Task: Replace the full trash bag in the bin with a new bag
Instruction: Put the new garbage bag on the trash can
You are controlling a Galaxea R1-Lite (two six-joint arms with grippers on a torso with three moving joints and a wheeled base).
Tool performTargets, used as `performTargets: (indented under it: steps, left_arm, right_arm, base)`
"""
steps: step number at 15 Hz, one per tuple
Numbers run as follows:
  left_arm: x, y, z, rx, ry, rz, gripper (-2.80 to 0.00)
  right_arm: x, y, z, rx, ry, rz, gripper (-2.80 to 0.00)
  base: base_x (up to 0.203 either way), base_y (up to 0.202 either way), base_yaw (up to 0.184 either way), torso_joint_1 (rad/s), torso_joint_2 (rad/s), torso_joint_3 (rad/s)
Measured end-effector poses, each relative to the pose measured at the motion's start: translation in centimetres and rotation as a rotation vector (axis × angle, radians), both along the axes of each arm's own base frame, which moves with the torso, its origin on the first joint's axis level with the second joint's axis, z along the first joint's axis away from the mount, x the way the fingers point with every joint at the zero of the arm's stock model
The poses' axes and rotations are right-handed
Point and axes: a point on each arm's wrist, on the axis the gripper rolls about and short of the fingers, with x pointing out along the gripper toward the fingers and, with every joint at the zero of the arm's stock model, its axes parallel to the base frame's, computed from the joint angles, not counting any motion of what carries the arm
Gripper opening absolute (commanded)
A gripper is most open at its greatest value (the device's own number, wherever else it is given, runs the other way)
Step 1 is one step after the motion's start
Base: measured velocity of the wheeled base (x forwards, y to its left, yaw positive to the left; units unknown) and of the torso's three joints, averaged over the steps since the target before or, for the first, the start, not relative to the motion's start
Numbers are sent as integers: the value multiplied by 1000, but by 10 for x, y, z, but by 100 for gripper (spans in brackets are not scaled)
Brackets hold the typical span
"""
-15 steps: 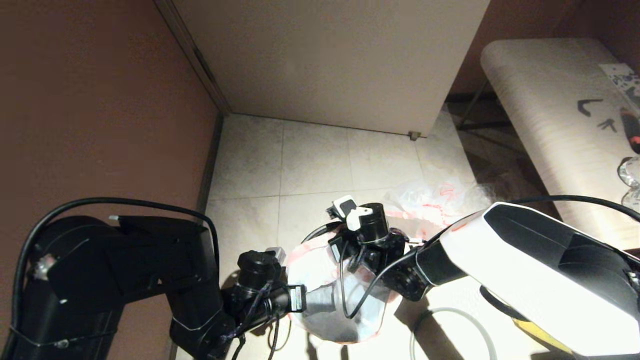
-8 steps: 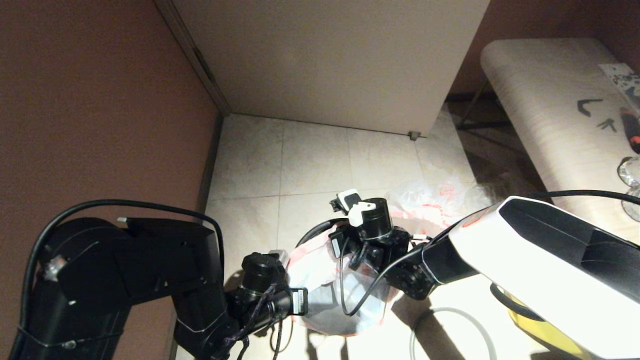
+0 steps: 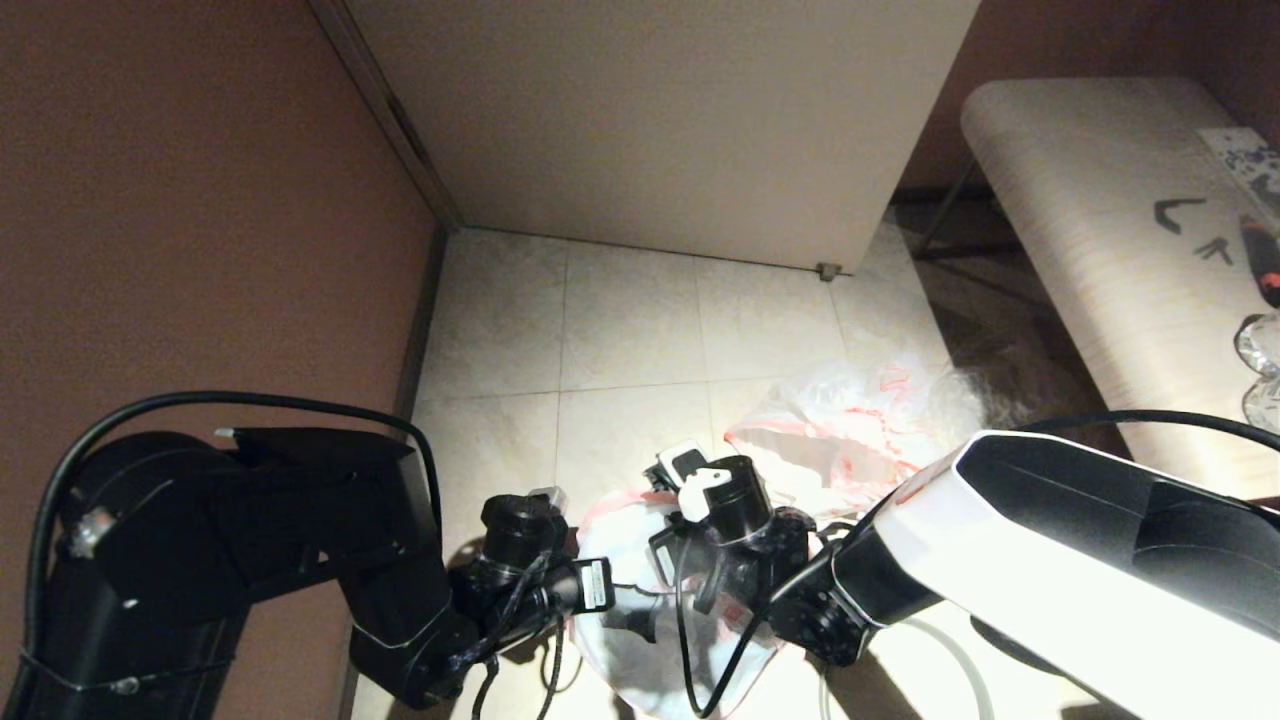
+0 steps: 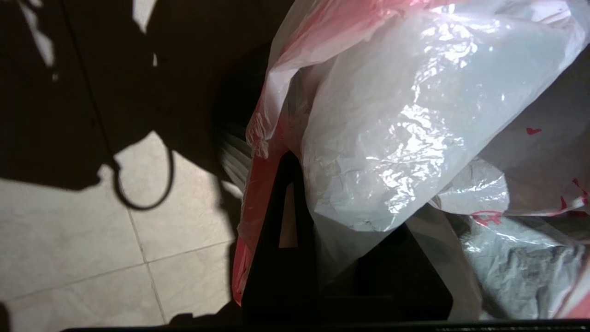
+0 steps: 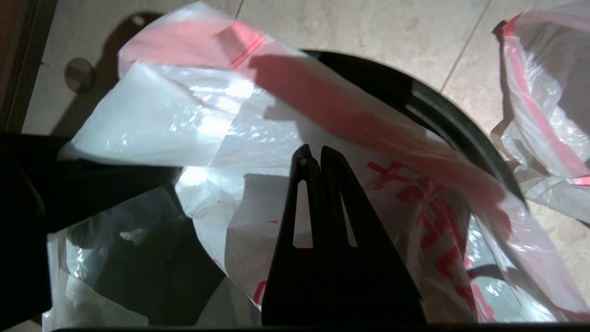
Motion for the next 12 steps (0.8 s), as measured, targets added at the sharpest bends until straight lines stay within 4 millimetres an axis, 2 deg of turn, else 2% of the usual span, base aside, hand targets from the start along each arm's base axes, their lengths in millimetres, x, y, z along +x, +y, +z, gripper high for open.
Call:
performTargets:
  steps: [5,9,12]
  left_arm:
    - [6,-3,-11,73,48,30,-280]
    - [6,-4,-18,90,58,30,-280]
    - [6,-5,-20,95,62,27,-280]
  right_arm:
    - [5,1,-11,-1,4,-2,-280]
    - [25,5,-8,28,-46,-19,-280]
    - [36,8,2,57,-88,-31,-280]
  base:
    - [0,0,0,0,0,0]
    - [0,0,0,0,0,0]
    - [0,0,0,0,0,0]
